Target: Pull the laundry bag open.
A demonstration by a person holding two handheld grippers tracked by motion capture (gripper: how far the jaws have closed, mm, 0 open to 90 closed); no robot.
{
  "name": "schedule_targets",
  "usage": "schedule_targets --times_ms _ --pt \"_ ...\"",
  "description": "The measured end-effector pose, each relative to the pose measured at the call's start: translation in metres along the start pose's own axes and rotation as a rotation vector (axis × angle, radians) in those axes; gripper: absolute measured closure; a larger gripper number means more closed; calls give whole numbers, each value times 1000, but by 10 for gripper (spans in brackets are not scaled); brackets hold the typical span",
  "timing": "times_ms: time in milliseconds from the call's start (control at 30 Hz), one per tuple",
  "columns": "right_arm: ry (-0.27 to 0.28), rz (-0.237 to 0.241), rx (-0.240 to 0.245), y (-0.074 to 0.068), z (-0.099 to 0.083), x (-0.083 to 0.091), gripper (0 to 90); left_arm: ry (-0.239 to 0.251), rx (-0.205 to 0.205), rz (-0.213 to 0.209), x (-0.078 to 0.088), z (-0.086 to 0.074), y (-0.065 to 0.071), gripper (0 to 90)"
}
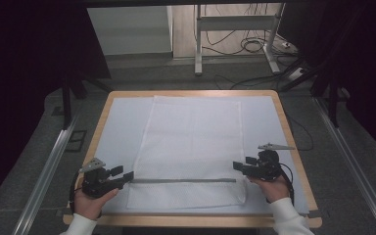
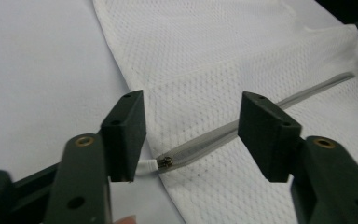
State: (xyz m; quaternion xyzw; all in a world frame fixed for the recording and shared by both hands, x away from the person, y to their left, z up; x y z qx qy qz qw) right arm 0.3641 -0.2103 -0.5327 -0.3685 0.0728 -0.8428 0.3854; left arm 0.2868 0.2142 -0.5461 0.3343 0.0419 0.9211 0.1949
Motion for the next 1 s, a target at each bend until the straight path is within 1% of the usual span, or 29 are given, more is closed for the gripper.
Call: schedule_targets --times_ms 100,167,267,333,400,467,533,600,767,1000 --pt "17 -26 29 3 0 9 263 0 -27 15 -4 3 2 349" --pt "27 -27 41 5 0 14 250 1 -42 29 -8 6 1 333" --pt "41 -27 60 8 1 21 239 0 -43 40 -16 11 -1 321" --pt "45 -37 77 10 0 24 238 -7 -48 48 -22 13 -2 318" --pt "45 -57 92 14 -1 26 238 -18 -53 57 -27 13 -3 318" --pt "40 -65 98 19 -3 28 237 -29 -54 56 -30 11 -4 317" --pt "41 -73 101 22 -4 29 236 -37 -56 59 -31 10 -4 317" --pt "43 -77 101 24 -4 31 237 -35 -54 51 -30 10 -4 316" --pt "45 -79 108 24 -4 31 236 -36 -64 56 -28 9 -3 314" --pt "49 -87 115 23 -3 30 195 -52 -49 51 -29 7 -7 312"
Point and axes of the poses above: each handheld gripper's, and its own axes: x roughly backward along the jaws, z roughly out of its top, y roughly to its right, the point moved 7 cm from there along -x, roughly forward along the jaws, and after that the axes turned 10 degrees about z, right-handed, at the moved point
